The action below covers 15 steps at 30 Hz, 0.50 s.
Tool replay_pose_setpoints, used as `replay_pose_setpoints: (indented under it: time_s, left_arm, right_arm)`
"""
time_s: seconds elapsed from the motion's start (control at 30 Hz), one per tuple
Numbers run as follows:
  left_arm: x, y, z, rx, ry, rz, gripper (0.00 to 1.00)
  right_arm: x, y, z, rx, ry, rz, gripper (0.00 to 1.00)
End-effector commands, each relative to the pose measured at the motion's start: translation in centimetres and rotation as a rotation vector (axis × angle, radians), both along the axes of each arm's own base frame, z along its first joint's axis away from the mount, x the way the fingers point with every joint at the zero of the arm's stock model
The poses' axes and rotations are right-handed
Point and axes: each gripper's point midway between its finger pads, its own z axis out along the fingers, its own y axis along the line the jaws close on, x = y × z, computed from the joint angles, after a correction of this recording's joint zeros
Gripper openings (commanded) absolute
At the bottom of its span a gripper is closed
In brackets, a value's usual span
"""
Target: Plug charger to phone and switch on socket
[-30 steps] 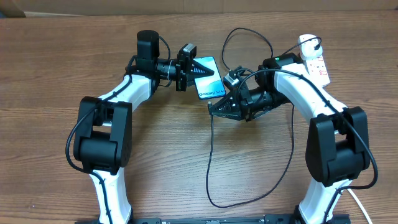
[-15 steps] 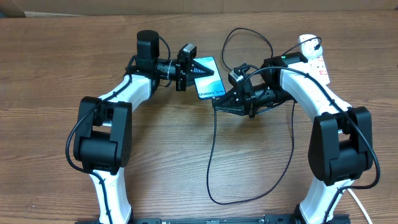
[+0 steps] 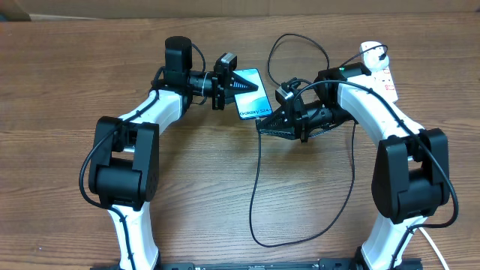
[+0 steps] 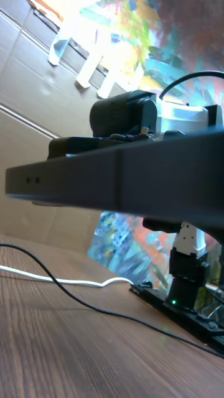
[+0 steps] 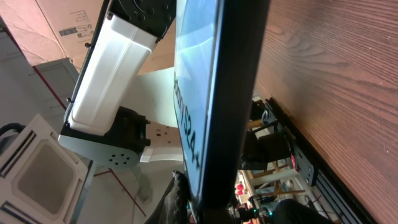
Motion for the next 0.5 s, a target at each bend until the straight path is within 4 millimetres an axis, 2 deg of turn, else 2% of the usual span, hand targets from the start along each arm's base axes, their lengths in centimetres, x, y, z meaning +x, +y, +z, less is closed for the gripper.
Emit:
replay_pose_setpoints:
  time_s: [0.0, 0.47]
  left_arm:
    - [-0.23, 0.25, 0.71, -0.017, 0.001, -0.028, 0.04]
    - [-0.27, 0.20, 0.71, -0.017, 0.000, -0.029, 0.04]
  right_arm:
    - [0.16, -0.03, 1.31, 0.013, -0.049, -0.003, 0.04]
    - [0.29, 0.01, 1.40, 0.021, -0.052, -0.006, 0.04]
